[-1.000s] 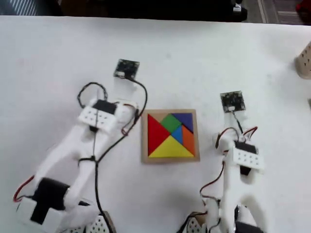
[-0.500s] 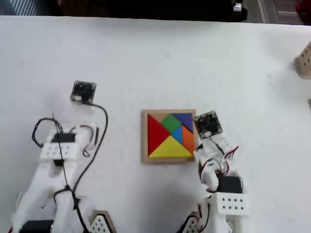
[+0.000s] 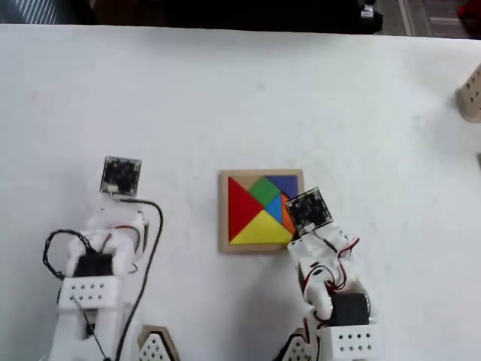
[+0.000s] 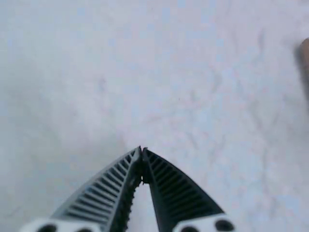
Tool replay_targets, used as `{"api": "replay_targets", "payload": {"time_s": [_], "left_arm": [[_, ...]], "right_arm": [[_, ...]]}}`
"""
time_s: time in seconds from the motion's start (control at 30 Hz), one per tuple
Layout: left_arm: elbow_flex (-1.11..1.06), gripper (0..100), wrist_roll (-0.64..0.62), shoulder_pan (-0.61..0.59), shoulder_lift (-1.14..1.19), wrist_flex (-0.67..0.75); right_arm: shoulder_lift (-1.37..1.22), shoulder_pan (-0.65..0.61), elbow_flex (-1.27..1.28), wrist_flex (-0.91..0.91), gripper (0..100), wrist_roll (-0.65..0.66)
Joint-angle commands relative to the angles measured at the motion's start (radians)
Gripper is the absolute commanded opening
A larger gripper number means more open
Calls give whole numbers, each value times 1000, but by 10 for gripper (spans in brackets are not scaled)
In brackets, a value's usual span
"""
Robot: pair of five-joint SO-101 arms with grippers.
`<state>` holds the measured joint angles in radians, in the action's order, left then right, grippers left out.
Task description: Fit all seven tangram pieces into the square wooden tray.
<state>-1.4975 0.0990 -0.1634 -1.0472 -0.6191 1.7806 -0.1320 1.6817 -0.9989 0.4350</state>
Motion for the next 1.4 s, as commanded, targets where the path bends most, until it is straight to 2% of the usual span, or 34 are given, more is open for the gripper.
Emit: {"api": "replay_targets", "payload": {"time_s": [0.0,0.3,0.5,0.63,0.73,1.37], "left_arm": [[-60,23,35,-8,-157,17],[-203,23,37,-8,-441,3],[-201,23,37,-10,-539,-140],[-201,23,34,-13,-556,-288],[-201,24,34,-15,-558,-377],[-199,24,37,-12,-559,-381]], "right_arm": [[4,-7,9,-12,18,9],[4,-8,9,-85,18,9],[-2,-1,9,-97,18,9],[-2,1,9,-257,18,14],[8,-2,9,-262,18,15],[8,-2,9,-263,18,15]]}}
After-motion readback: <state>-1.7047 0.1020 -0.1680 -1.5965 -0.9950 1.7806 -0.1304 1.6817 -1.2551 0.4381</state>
